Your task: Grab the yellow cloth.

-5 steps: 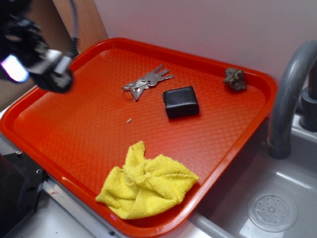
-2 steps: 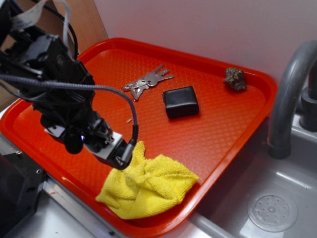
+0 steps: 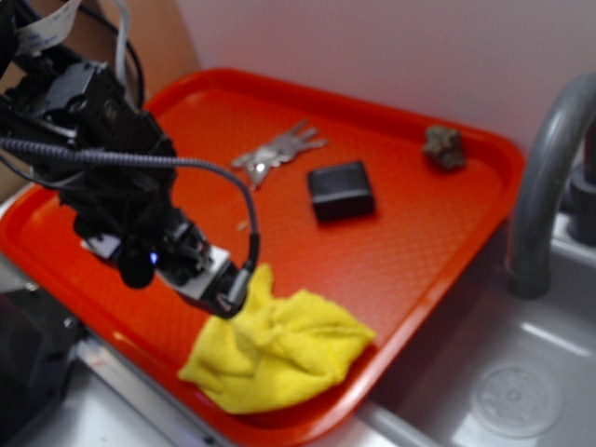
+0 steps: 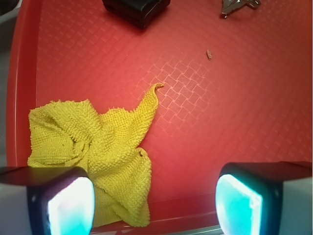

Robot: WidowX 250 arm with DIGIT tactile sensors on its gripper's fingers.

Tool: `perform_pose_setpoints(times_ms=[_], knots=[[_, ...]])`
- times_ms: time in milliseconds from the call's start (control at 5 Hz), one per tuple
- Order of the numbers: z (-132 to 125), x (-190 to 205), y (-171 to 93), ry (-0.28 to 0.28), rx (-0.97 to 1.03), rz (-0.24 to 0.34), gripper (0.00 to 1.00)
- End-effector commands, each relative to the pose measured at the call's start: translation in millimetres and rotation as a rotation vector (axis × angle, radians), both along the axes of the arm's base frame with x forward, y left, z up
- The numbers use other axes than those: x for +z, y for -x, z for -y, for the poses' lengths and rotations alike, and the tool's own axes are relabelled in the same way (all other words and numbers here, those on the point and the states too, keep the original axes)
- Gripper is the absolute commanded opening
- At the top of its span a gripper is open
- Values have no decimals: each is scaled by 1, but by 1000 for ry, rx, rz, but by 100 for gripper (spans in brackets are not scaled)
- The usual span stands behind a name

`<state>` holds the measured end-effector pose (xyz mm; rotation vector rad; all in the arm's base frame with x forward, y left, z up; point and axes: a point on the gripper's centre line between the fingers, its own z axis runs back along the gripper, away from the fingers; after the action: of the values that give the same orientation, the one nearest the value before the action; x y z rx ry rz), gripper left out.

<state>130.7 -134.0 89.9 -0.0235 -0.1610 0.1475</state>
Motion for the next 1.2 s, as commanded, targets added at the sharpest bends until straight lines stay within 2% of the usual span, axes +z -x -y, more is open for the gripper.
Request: perform_pose_setpoints(times_ms=[0, 200, 400, 800, 1000], knots=[[19, -22, -11, 90, -33, -25, 100], [30, -34, -13, 92, -54, -55, 72], [23, -62, -13, 84, -37, -118, 0], [25, -60, -12, 41, -62, -125, 0], [21, -35, -13, 54, -127, -87, 0]])
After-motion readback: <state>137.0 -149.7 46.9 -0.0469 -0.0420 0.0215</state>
